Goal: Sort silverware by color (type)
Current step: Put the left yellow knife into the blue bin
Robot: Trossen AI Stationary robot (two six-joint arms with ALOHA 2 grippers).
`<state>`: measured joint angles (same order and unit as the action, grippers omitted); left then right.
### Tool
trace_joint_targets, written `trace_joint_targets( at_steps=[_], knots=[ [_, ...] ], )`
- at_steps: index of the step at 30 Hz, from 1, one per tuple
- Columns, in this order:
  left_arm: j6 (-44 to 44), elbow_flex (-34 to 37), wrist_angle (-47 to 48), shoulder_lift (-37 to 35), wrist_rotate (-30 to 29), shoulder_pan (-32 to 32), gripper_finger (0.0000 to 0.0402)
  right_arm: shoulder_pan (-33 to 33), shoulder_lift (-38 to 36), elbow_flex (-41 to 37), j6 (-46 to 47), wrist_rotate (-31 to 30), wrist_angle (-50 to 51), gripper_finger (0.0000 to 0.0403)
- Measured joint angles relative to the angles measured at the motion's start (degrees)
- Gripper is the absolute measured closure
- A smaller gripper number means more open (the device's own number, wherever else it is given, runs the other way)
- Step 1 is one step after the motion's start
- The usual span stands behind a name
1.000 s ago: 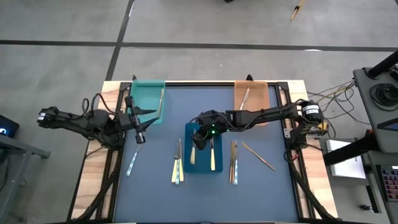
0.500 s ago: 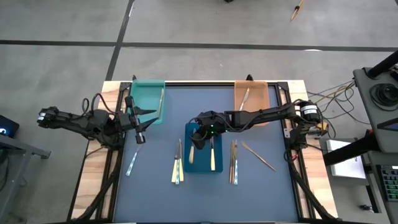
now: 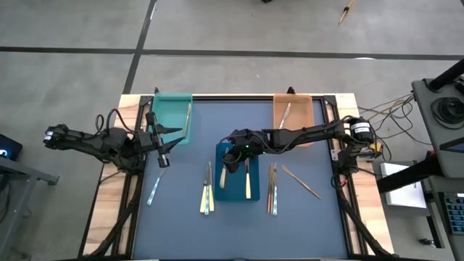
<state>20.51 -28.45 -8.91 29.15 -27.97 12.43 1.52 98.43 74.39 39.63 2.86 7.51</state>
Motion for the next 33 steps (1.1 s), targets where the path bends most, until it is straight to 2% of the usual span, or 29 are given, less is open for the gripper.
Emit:
trace_joint_targets(
  at_steps=[10,23,33],
  knots=[
    [0.0,0.0,0.0,0.0,0.0,0.0,0.0286,0.0,0.0,0.0,-0.2,0.0,0.0,0.0391],
    [0.0,0.0,0.0,0.0,0.0,0.0,0.0286,0.0,0.0,0.0,-1.8,0.0,0.0,0.0331],
    [0.0,0.0,0.0,0.0,0.0,0.0,0.0286,0.0,0.0,0.0,-2.9,-0.1,-0.2,0.0353]
  ],
)
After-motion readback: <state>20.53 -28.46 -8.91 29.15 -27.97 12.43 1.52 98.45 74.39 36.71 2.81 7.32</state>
